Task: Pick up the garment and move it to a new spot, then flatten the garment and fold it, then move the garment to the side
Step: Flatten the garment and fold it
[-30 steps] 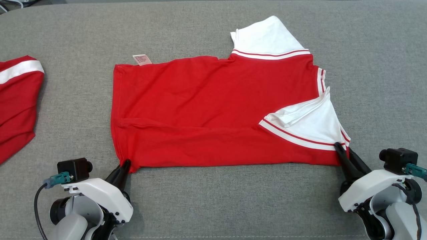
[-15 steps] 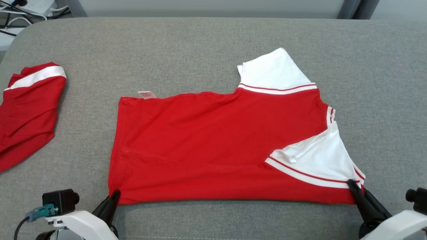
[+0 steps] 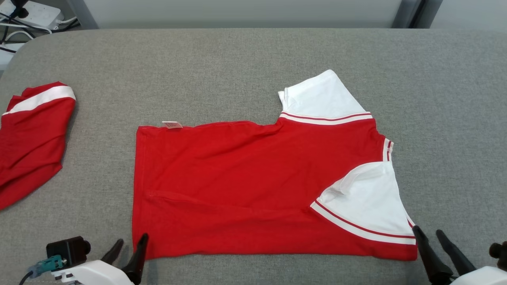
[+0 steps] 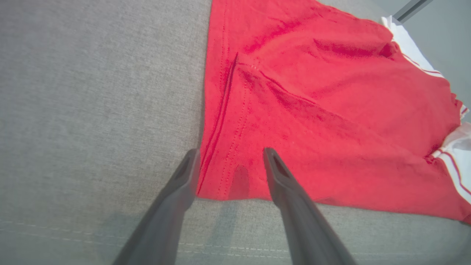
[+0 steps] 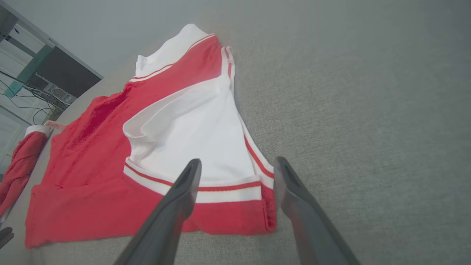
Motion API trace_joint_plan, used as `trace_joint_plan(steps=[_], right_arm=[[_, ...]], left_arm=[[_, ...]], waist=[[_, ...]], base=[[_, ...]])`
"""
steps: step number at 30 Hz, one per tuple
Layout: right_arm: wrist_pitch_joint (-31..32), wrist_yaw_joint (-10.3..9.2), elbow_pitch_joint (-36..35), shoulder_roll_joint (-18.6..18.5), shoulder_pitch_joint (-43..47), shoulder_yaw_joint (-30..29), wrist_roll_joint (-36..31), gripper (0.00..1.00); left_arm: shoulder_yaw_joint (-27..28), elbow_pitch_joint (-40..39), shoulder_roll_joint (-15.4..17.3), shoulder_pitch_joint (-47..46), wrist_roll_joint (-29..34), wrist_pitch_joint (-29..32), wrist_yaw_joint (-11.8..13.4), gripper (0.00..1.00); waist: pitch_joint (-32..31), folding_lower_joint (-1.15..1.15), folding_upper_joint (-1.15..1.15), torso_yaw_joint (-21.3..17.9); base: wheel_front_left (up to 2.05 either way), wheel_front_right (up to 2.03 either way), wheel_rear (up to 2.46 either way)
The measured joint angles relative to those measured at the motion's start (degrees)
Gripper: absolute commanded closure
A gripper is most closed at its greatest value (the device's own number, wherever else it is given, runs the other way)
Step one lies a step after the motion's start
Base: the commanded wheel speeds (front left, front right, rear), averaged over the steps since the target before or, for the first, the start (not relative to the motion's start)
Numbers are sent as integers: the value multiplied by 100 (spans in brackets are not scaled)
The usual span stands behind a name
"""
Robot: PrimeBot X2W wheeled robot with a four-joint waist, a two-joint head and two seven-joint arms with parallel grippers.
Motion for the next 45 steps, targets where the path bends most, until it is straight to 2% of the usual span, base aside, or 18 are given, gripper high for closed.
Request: trace_joint_plan(steps=[4,9,11,19,26,31,38,45], right_arm=[[-445,-1,60,59,-2,-310,-285,0],[-1160,-1,70,57,-160,-556,-1062,0],[-1482,-1,130,63,-494,-575,-1503,0],[-2040,-1,479,193,-1155,-98,-2312,0],[-2240,0,931,204,-1213,8,-2597,0],[-2248,0,1089,293,-1045,-12,-2639,0],[-2288,0,1092,338,-700,-74,-2641,0],[-2288,0,1009,343,-584,-81,-2696,0]], left_arm=[[144,-66,29,19,227,-413,238,0],[300,-391,80,-36,766,-977,505,0],[272,-533,52,-252,1022,-1137,612,0],[145,-259,-220,-1062,1567,-1564,668,0],[124,124,-215,-1104,2163,-1788,667,0],[194,158,-127,-661,2385,-1792,664,0],[392,-46,-4,144,2263,-1792,566,0],[494,-330,-232,337,2205,-1792,612,0]], waist=[[-81,0,0,31],[-200,0,0,75],[-272,0,0,84],[-507,0,0,85],[-726,0,0,93],[-873,0,0,121],[-1022,0,0,175],[-1061,0,0,237]], base=[[0,0,0],[0,0,0],[0,0,0],[0,0,0],[0,0,0],[0,0,0],[0,0,0],[0,0,0]])
